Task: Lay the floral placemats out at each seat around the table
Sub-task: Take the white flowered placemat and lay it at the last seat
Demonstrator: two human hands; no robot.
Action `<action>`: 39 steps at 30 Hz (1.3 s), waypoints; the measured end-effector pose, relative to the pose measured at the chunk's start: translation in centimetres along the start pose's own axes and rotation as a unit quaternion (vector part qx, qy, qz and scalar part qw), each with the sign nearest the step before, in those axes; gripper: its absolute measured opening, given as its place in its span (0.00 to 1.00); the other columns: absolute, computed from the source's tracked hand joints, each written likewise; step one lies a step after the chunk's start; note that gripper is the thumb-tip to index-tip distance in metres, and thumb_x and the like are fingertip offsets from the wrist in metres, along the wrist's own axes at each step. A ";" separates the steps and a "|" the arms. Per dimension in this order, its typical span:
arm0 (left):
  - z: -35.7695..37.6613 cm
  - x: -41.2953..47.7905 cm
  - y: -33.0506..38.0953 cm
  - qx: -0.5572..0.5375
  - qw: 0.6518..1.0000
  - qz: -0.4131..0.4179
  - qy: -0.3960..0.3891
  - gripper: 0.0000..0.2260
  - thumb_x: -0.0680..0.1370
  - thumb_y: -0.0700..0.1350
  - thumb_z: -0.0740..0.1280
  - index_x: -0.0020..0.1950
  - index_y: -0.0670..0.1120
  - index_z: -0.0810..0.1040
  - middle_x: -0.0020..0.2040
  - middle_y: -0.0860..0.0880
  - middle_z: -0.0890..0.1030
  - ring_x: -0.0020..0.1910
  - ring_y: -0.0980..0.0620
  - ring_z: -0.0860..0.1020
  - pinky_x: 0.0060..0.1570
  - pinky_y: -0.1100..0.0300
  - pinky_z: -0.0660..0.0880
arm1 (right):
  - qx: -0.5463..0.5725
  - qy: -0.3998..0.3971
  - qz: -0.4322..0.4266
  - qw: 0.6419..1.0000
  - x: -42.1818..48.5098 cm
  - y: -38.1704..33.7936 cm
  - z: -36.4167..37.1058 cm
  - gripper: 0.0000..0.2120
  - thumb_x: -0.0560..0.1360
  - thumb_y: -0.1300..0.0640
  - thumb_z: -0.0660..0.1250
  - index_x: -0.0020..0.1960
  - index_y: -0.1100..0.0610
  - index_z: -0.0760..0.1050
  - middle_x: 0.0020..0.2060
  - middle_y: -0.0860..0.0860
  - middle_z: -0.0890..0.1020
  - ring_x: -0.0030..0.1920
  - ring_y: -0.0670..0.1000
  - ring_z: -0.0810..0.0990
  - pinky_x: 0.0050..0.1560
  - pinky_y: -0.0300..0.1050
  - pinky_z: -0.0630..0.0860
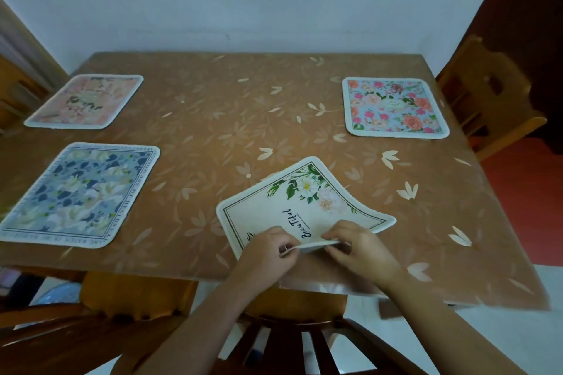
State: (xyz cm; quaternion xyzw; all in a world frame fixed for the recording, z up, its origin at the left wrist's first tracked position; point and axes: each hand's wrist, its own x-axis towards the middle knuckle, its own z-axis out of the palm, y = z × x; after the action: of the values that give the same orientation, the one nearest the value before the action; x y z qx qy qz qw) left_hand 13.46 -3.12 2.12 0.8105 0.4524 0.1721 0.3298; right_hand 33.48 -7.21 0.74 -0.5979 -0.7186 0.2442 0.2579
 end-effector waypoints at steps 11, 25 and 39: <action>-9.4 4.3 3.6 0.074 0.991 0.040 0.102 0.06 0.74 0.40 0.65 0.45 0.47 0.81 0.39 0.57 0.74 0.42 0.55 0.73 0.37 0.67 0.61 | -0.058 0.071 0.002 0.996 6.5 -3.8 -7.7 0.03 0.70 0.63 0.67 0.43 0.58 0.77 0.37 0.47 0.73 0.41 0.47 0.70 0.36 0.32 0.60; -13.7 7.0 6.3 0.158 0.970 0.016 0.182 0.03 0.75 0.44 0.66 0.45 0.49 0.79 0.41 0.56 0.73 0.42 0.55 0.71 0.39 0.61 0.61 | -0.128 0.101 -0.041 0.986 8.9 -8.6 -12.2 0.04 0.72 0.59 0.66 0.44 0.61 0.75 0.42 0.55 0.78 0.44 0.54 0.75 0.43 0.49 0.72; -16.2 14.7 6.4 0.038 0.946 0.065 0.315 0.05 0.72 0.37 0.67 0.43 0.46 0.81 0.42 0.51 0.76 0.45 0.51 0.72 0.44 0.61 0.65 | -0.135 0.295 -0.031 0.945 15.0 -6.6 -14.8 0.01 0.70 0.66 0.66 0.41 0.62 0.76 0.39 0.57 0.77 0.41 0.58 0.75 0.39 0.48 0.71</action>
State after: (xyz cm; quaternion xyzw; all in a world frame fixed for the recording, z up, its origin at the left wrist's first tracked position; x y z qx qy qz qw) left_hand 15.89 13.10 17.95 0.7546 0.4856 0.4225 0.1273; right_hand 36.16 7.12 17.37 -0.6495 -0.6550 -0.0507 0.3828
